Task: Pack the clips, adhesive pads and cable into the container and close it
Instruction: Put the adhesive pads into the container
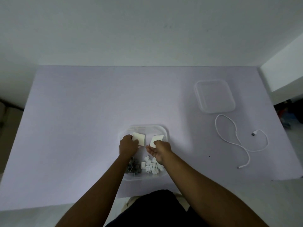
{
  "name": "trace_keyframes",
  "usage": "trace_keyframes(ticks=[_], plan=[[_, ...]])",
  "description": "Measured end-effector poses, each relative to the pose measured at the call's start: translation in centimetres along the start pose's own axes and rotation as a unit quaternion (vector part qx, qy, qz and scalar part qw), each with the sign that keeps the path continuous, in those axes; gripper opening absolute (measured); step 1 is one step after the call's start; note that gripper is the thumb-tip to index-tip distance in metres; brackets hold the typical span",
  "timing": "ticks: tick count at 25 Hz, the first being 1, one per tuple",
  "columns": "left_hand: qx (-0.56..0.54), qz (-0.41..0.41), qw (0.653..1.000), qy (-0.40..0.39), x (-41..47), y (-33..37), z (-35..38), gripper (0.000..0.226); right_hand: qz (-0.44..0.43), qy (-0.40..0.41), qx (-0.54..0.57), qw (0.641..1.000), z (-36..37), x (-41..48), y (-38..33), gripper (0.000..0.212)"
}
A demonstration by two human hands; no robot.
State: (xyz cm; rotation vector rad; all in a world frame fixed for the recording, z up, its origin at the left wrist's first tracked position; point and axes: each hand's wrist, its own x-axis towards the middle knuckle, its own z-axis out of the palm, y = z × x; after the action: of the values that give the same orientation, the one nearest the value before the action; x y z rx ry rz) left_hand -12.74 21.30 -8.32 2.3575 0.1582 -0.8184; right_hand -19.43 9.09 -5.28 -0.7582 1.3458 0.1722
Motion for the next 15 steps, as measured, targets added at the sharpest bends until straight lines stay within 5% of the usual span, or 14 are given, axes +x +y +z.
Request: trace_keyframes(ticks=[9,15], plan=[[-0.012,0.023,0.999,-0.023,-0.2,0.7,1.8,0.018,-0.045,-0.047,0.007,0.998,-0.9,-1.7,-0.3,0.033],[0.087,0.099,0.989,0.068,-2.7,2.1,1.1,0.033,-0.143,-0.063,-0.074,0.985,-4.4,-2.4,-1.1,0.038]])
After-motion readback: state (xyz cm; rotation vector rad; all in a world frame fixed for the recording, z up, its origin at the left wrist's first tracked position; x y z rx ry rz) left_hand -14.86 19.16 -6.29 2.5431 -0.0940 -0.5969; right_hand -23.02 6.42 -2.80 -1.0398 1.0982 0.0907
